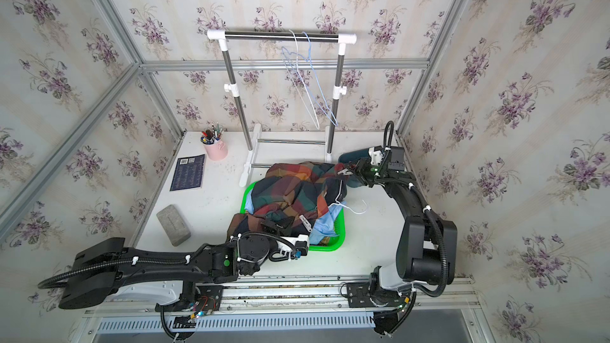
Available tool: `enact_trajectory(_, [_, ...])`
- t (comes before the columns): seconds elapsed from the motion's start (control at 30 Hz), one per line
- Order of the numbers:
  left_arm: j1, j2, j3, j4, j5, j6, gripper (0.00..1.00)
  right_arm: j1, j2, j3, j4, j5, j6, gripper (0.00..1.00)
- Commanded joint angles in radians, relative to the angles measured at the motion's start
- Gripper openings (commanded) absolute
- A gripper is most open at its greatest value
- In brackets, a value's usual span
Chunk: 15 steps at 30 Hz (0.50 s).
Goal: Remove the clothespins securing long-sleeve shirts to the hanger
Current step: Remove the clamp from the hanger.
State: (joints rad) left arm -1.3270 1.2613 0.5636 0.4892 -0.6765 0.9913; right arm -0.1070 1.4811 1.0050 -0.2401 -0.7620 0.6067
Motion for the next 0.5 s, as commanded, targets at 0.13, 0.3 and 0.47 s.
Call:
enact_trajectory(0.13, [0.009, 0.031, 0.006, 0.049, -0.005, -0.009, 0.0, 0.0, -0.002, 0.004, 0.017, -0.025, 0.003, 0.33])
enact_trajectory(0.3, [0.015, 0.031, 0.007, 0.056, -0.005, -0.015, 0.0, 0.0, -0.002, -0.002, 0.016, -0.023, 0.001, 0.23])
enact_trajectory(0.47, [0.016, 0.031, 0.004, 0.052, -0.003, -0.017, 0.0, 0.0, -0.007, -0.011, 0.018, -0.017, 0.002, 0.15])
